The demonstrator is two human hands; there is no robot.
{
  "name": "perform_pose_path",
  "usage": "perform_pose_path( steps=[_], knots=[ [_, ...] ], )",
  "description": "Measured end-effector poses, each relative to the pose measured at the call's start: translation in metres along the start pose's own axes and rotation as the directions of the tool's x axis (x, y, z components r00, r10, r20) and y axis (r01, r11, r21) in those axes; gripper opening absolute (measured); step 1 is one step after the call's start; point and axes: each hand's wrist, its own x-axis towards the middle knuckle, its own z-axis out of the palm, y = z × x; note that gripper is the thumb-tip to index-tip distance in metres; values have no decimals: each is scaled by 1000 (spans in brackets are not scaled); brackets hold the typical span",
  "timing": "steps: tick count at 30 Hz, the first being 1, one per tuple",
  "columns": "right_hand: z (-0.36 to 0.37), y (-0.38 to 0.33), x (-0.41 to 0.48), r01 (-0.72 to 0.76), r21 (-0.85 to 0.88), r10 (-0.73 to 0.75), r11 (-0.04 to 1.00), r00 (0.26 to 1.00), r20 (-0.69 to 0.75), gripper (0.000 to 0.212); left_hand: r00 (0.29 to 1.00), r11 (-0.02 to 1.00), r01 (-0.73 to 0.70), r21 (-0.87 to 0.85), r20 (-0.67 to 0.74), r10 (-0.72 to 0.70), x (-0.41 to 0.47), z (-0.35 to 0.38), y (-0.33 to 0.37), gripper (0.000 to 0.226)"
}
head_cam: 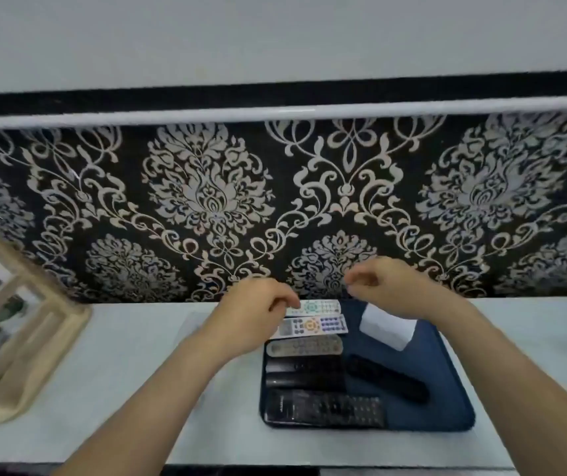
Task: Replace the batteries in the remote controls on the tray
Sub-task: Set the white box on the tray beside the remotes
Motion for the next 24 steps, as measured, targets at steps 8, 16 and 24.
perform_pose_path(
  steps=[8,16,24],
  knots=[
    [103,89,19,-16,-247,71,969,974,217,58,957,979,-135,151,275,90,-6,141,-54,52],
    [158,125,12,92,-470,103,878,922,372,126,947,959,-52,277,318,-41,-34,208,-67,99],
    [153,145,1,139,-299,-76,944,974,215,94,983,974,15,228,175,-56,-40,216,-53,75]
  ],
)
